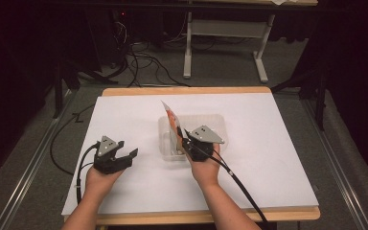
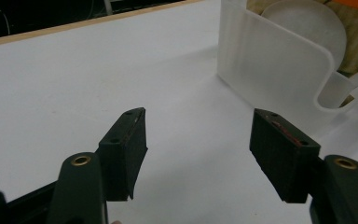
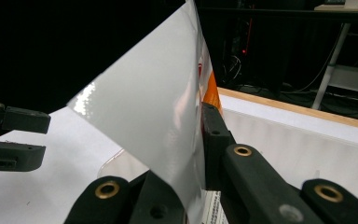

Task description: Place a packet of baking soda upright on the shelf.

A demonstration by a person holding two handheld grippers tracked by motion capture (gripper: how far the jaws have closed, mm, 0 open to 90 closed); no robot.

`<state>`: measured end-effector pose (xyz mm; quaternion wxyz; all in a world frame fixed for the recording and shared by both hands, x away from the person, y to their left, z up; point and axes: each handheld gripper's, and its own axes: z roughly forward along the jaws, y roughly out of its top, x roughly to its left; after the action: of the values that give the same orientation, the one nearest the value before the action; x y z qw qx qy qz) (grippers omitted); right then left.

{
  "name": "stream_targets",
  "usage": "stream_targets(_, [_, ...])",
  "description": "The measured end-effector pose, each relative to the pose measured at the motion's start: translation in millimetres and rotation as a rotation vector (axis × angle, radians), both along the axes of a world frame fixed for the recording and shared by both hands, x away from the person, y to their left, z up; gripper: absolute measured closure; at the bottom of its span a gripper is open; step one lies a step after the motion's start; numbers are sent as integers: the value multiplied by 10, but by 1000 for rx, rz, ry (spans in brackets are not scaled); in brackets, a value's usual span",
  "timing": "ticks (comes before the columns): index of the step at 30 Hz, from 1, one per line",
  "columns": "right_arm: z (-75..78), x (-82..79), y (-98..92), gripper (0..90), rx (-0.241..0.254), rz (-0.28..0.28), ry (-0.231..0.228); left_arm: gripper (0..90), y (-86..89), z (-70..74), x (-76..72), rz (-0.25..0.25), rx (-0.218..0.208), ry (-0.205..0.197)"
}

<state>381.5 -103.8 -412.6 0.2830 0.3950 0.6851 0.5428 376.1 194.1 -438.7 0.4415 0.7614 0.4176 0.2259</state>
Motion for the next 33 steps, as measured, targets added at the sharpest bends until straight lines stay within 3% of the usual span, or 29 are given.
stream_targets(15, [47, 14, 30, 881, -23, 2, 11, 367, 5, 4, -1, -1, -6, -5])
stream_targets(20, [83, 22, 40, 829, -32, 10, 15, 367, 6, 4, 0, -2, -6, -4])
stream_targets(24, [96, 36, 50, 703, -29, 22, 32, 366, 9, 4, 4, 1, -9, -5])
stream_targets(30, [92, 67, 50, 390, -21, 32, 55, 366, 7, 4, 3, 0, -11, -6])
stream_targets(33, [98, 69, 46, 281, -27, 24, 54, 366, 8, 5, 3, 0, -13, -7])
